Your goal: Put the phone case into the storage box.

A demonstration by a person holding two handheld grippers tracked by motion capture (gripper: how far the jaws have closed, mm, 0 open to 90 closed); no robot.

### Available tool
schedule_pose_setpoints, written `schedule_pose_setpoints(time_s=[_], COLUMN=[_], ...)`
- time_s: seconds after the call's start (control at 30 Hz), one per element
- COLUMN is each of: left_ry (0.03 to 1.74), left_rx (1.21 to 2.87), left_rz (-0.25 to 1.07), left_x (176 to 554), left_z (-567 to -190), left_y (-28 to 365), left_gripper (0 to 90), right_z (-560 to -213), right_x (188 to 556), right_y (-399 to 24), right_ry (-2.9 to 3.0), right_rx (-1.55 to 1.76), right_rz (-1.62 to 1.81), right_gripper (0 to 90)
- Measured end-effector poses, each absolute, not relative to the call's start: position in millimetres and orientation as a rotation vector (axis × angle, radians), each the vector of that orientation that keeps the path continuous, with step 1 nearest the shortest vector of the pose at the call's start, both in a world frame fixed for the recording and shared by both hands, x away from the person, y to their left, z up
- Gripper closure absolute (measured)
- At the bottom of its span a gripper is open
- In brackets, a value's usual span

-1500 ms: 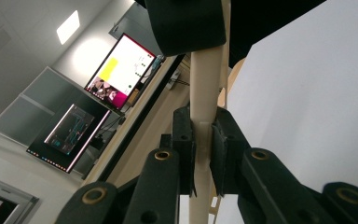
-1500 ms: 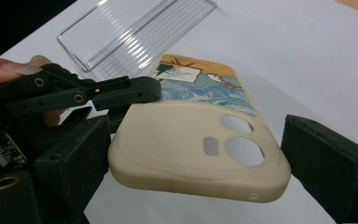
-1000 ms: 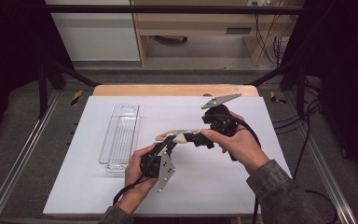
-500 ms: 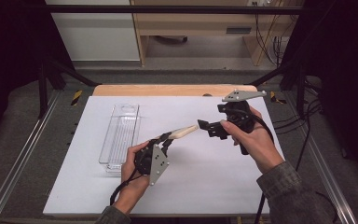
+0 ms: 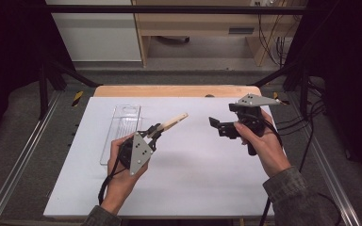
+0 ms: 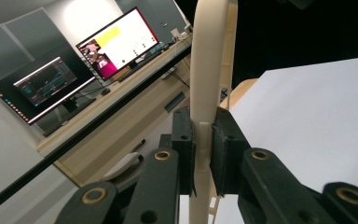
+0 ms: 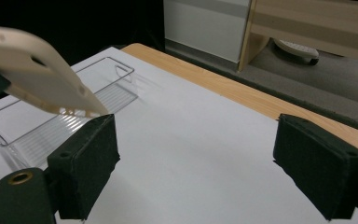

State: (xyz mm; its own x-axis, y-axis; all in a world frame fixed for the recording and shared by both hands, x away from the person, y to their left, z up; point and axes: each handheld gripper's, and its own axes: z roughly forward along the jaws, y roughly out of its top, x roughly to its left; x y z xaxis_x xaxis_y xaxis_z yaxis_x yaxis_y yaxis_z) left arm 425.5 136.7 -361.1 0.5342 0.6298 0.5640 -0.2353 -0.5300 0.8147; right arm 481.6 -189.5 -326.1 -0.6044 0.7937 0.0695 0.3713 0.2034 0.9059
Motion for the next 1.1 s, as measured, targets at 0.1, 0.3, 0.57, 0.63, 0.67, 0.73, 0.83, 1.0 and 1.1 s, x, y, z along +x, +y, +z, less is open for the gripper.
schedule_pose_setpoints(time_s=[0.1,0.3,0.57,0.63,0.67,0.73,0.83,1.0,1.1], left_ry=[0.353,0.413,0.454,0.472,0.472,0.485,0.515,0.547,0.568], left_rx=[1.805,1.760,1.755,1.753,1.753,1.757,1.748,1.732,1.718], left_rz=[1.133,1.118,1.182,1.182,1.182,1.187,1.178,1.169,1.155], left_x=[428,433,444,447,447,451,458,467,472], left_z=[-354,-342,-334,-333,-333,-333,-330,-327,-326], left_y=[146,163,186,192,192,197,206,216,220], left_gripper=[80.3,80.4,80.3,80.3,80.3,80.3,80.3,80.3,80.3], right_z=[-333,-349,-364,-368,-368,-372,-382,-396,-405], right_x=[480,473,460,456,456,452,445,440,436], right_y=[-193,-205,-226,-232,-232,-237,-245,-253,-256], right_ry=[2.059,2.027,1.960,1.940,1.940,1.932,1.903,1.858,1.829], right_rx=[1.090,1.137,1.173,1.176,1.176,1.176,1.161,1.170,1.178], right_rz=[1.375,1.373,1.385,1.377,1.377,1.364,1.341,1.348,1.358], right_gripper=[14.9,16.8,16.0,15.5,15.5,13.9,12.4,10.5,9.4])
